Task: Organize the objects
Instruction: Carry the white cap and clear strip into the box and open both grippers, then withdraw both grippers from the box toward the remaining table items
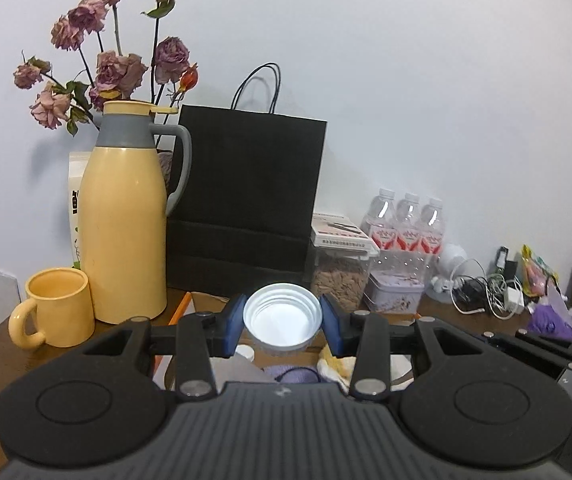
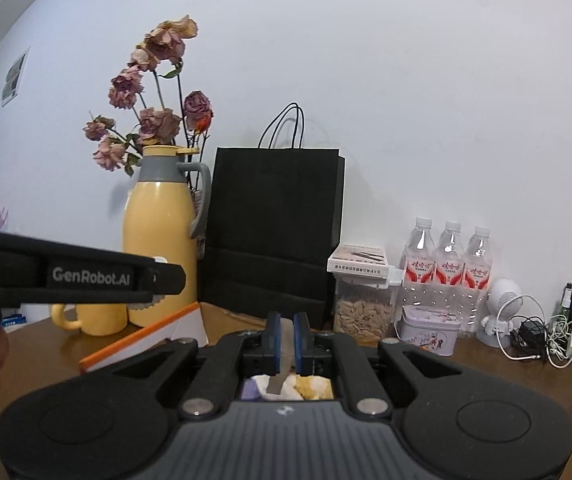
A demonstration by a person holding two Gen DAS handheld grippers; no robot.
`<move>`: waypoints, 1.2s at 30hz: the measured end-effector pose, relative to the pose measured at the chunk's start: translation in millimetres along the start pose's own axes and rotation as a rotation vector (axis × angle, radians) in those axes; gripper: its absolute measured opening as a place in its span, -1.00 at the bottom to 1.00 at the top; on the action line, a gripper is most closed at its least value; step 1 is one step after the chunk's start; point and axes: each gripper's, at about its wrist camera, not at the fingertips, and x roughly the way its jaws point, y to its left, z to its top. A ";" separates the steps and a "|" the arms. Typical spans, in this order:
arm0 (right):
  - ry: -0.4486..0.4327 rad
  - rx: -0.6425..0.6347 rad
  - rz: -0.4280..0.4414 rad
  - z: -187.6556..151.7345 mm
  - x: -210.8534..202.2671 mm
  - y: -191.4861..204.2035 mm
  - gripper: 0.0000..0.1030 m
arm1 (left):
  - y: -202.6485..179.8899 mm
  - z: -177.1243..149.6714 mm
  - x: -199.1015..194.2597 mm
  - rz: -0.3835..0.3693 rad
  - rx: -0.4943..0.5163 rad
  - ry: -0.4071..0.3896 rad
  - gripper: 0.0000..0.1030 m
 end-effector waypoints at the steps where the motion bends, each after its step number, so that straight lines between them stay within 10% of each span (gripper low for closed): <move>1: 0.001 0.006 -0.002 0.6 5.3 -0.8 -0.90 | 0.8 0.6 4.2 0.002 -0.005 0.001 -0.20; 24: 0.139 0.099 -0.015 -30.3 66.1 -31.1 -0.88 | 8.1 -21.6 71.5 0.046 0.060 0.093 -0.18; 28: 0.164 0.086 -0.013 -33.4 68.0 -32.2 -0.77 | 10.7 -23.2 71.1 0.063 0.066 0.105 0.78; 30: 0.177 0.094 -0.016 -34.6 68.3 -34.9 -0.29 | 13.0 -22.7 69.1 0.077 0.065 0.084 1.00; 32: 0.176 0.100 -0.023 -35.0 67.7 -37.0 0.69 | 15.8 -21.7 68.9 0.084 0.062 0.087 1.00; 36: 0.167 0.094 -0.027 -34.0 65.6 -37.4 1.00 | 19.8 -21.2 69.9 0.093 0.050 0.098 1.00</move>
